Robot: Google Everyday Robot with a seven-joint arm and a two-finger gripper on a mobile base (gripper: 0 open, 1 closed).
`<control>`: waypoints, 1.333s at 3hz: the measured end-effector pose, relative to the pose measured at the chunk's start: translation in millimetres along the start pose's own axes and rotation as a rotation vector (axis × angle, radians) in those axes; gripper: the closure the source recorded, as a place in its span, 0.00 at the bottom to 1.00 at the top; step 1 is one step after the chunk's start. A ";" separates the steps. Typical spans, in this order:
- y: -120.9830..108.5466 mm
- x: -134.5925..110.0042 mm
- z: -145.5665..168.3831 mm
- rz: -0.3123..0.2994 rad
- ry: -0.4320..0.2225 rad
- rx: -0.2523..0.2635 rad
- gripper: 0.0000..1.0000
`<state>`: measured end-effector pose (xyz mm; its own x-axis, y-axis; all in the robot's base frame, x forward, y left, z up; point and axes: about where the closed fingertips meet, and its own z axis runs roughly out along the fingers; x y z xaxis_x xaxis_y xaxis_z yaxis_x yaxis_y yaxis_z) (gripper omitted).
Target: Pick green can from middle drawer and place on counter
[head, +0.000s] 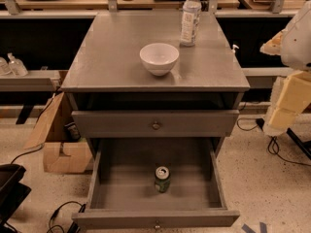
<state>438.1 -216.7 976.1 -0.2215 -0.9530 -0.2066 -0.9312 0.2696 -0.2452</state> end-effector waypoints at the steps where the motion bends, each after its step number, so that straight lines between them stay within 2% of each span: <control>1: 0.0 0.0 0.0 0.000 0.000 0.000 0.00; 2: 3.3 1.2 15.8 0.007 -0.079 0.010 0.00; 3: 46.7 19.7 86.5 0.019 -0.285 -0.029 0.00; 4: 69.3 26.6 138.1 0.071 -0.463 -0.009 0.00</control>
Offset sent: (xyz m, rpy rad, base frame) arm 0.0048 0.0048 -0.0658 0.3015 -0.1043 0.0451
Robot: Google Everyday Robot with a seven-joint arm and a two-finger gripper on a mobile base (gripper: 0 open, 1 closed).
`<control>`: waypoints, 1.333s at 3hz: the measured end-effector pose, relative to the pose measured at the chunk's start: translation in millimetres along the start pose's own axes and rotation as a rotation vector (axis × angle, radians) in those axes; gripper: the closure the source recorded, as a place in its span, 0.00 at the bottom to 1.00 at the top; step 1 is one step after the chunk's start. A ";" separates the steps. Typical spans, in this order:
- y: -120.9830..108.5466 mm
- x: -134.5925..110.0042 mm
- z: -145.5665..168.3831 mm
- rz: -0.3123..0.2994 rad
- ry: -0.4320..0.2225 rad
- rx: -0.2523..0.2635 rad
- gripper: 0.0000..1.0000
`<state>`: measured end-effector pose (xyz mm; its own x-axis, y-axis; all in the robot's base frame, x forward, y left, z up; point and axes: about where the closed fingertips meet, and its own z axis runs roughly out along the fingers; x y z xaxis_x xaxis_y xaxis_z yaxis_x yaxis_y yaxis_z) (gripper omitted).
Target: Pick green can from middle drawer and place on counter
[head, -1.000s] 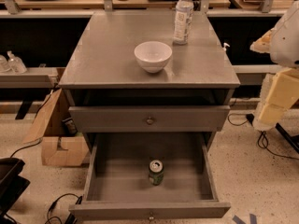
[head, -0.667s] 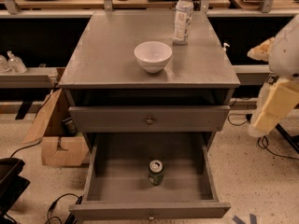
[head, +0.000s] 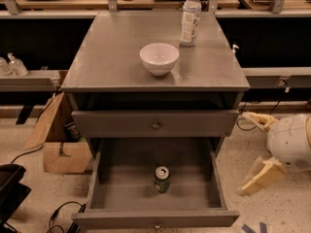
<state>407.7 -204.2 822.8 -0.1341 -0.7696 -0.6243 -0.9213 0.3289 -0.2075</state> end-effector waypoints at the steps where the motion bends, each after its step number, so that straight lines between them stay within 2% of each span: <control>1: -20.3 9.4 27.7 0.030 -0.199 0.110 0.00; 2: -42.6 21.7 50.8 -0.023 -0.303 0.162 0.00; 3: -42.0 22.6 51.9 -0.025 -0.303 0.160 0.00; 4: -41.1 22.9 76.0 -0.023 -0.319 0.150 0.00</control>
Offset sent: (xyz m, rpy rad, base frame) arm 0.0815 -0.0028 -0.0655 0.2741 -0.3076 0.0419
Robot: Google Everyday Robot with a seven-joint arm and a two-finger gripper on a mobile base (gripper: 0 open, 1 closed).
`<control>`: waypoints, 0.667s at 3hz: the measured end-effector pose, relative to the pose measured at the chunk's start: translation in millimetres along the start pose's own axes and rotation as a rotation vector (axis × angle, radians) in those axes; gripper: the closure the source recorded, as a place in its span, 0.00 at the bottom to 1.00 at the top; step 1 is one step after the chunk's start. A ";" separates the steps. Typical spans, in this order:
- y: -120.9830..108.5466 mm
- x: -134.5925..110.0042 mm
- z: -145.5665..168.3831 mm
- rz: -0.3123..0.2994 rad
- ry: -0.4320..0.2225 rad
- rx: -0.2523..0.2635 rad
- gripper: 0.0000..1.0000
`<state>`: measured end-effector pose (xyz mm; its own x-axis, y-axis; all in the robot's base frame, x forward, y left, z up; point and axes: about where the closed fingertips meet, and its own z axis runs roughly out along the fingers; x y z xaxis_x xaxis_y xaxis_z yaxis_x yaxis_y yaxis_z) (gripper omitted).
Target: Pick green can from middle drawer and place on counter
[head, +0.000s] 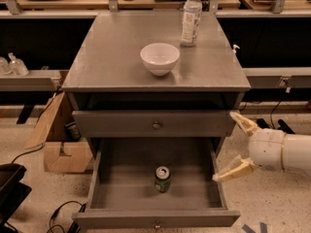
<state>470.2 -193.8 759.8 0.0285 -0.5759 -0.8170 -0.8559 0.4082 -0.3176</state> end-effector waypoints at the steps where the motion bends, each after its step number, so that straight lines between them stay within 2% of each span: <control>1: 21.3 37.0 82.3 0.022 -0.063 -0.074 0.00; 2: 39.4 70.5 136.5 0.056 -0.118 -0.129 0.00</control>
Offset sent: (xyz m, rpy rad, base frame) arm 0.0552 0.0982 -0.2060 0.2001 0.1048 0.1626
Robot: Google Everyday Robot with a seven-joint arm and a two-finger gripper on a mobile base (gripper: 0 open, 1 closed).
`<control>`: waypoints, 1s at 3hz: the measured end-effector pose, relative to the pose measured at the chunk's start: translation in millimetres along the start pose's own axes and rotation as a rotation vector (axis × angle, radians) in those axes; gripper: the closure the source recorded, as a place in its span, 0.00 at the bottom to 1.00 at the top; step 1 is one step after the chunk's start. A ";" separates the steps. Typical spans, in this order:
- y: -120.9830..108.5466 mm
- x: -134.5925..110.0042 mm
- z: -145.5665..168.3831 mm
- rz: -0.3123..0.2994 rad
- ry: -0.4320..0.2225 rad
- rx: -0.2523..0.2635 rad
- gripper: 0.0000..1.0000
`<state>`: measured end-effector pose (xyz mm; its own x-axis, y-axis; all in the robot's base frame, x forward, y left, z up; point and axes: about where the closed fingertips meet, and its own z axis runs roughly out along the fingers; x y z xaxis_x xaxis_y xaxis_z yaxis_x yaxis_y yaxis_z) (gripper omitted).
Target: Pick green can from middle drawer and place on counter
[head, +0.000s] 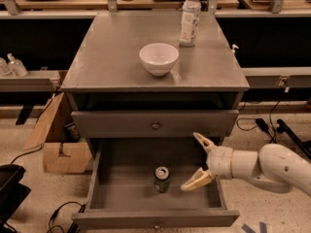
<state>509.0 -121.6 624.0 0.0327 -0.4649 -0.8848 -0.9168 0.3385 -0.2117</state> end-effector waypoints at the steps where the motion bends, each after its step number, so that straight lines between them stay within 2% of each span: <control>1: 15.8 45.5 57.9 0.021 -0.016 -0.069 0.00; 3: 28.3 98.1 116.9 0.062 -0.009 -0.124 0.00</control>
Offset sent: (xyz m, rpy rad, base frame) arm 0.0214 0.0625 -0.1444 0.0191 0.0989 0.1013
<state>532.8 -61.9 482.6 -0.0222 -0.4386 -0.8984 -0.9593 0.2624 -0.1044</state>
